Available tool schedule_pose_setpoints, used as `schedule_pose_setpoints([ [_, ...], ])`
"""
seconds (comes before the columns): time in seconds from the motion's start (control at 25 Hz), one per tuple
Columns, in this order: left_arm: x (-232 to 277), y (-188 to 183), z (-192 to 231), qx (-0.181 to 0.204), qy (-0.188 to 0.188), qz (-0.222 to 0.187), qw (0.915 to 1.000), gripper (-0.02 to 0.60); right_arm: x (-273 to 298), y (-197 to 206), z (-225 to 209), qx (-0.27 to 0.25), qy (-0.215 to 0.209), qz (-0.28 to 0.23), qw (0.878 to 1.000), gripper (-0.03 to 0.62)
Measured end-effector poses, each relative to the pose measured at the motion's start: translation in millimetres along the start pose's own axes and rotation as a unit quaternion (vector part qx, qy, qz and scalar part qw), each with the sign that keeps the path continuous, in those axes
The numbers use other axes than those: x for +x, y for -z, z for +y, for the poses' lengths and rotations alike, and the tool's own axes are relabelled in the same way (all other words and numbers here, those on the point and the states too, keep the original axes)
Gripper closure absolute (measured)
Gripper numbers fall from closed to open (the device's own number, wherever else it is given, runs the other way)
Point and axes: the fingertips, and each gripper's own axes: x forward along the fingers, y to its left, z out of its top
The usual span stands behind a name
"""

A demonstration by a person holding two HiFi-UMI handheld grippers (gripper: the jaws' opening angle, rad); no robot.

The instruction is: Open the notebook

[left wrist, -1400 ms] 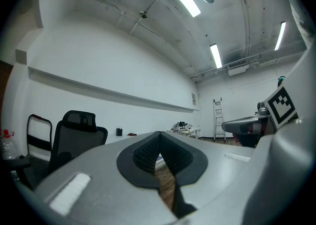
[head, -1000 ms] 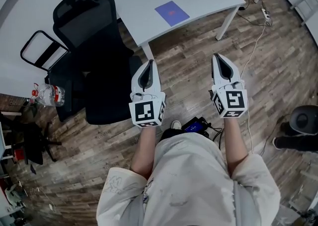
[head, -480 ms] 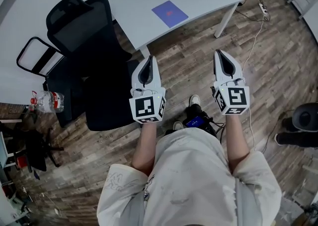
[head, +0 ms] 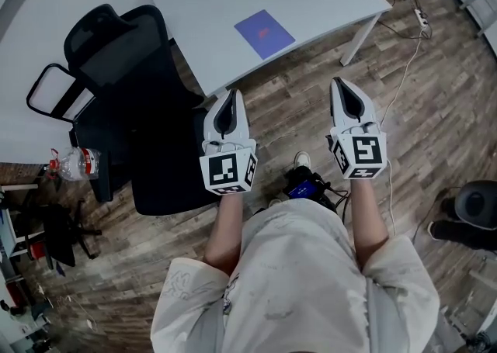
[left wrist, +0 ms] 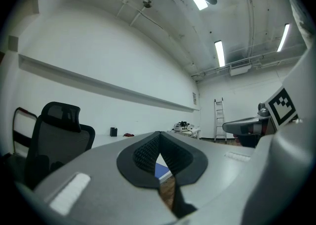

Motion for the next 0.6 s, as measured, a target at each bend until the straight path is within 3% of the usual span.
schedule_pose_setpoints([
  [0.36, 250.5, 15.0, -86.4, 0.010, -0.009, 0.012, 0.9998, 0.566, 144.2, 13.2, -229.3, 0.017, -0.005, 0.001, 1.000, 0.588],
  [0.6, 377.7, 11.9, -106.0, 0.015, -0.018, 0.011, 0.9997, 0.566, 234.1, 6.7, -326.1, 0.018, -0.011, 0.000, 1.000, 0.589],
])
